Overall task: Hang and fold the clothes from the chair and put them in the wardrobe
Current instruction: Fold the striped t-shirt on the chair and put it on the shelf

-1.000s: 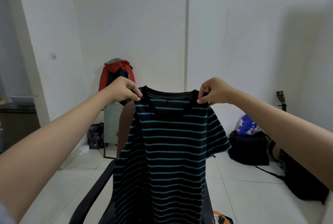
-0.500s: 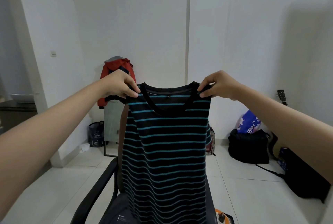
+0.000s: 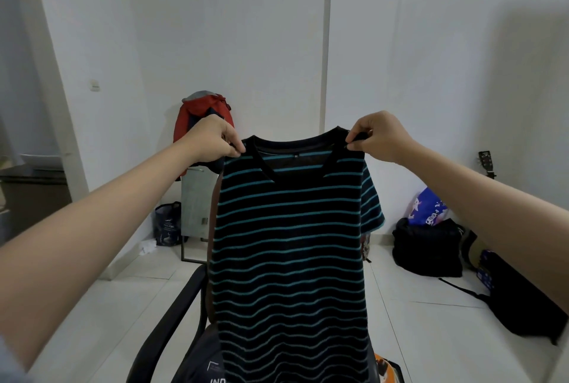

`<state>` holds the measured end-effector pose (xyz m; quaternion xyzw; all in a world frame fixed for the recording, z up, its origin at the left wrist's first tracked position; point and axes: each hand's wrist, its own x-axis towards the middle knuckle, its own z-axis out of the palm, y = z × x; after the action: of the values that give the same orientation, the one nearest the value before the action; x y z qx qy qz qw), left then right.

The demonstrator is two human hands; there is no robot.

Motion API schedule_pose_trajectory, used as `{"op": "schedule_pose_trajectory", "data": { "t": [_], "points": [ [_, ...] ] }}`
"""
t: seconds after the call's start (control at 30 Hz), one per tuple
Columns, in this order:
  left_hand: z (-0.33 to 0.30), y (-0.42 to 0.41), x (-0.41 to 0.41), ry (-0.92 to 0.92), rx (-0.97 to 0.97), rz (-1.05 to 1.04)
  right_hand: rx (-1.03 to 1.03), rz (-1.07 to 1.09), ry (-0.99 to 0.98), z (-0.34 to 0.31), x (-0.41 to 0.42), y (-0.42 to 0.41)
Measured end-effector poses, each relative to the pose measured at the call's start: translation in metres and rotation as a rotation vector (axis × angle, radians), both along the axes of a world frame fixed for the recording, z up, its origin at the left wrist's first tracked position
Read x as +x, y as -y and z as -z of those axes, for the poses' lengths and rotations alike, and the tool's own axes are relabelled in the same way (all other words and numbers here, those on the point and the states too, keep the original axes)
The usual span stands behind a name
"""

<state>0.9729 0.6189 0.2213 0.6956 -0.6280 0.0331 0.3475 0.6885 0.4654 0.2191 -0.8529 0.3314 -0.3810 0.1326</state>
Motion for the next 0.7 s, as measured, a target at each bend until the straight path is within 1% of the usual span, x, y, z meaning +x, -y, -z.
{"op": "schedule_pose_trajectory", "data": {
  "t": [0.1, 0.17, 0.3, 0.43, 0.57, 0.7],
  "points": [
    [0.001, 0.005, 0.003, 0.084, 0.081, -0.048, -0.004, 0.031, 0.017, -0.002, -0.002, 0.003],
    [0.001, 0.007, 0.002, 0.091, 0.141, -0.070, -0.009, 0.031, 0.012, -0.001, -0.002, 0.002],
    [0.004, 0.011, -0.002, -0.012, 0.233, -0.077, -0.014, 0.033, -0.009, -0.002, -0.003, 0.001],
    [0.006, 0.010, -0.002, -0.149, 0.313, -0.019, -0.013, 0.038, -0.011, -0.002, -0.009, 0.004],
    [0.010, 0.008, -0.004, -0.158, 0.421, 0.023, -0.017, 0.046, -0.022, -0.004, -0.014, 0.005],
    [0.021, 0.007, -0.008, -0.237, 0.432, 0.086, -0.005, 0.064, -0.011, -0.004, -0.017, 0.005]
  ]
}}
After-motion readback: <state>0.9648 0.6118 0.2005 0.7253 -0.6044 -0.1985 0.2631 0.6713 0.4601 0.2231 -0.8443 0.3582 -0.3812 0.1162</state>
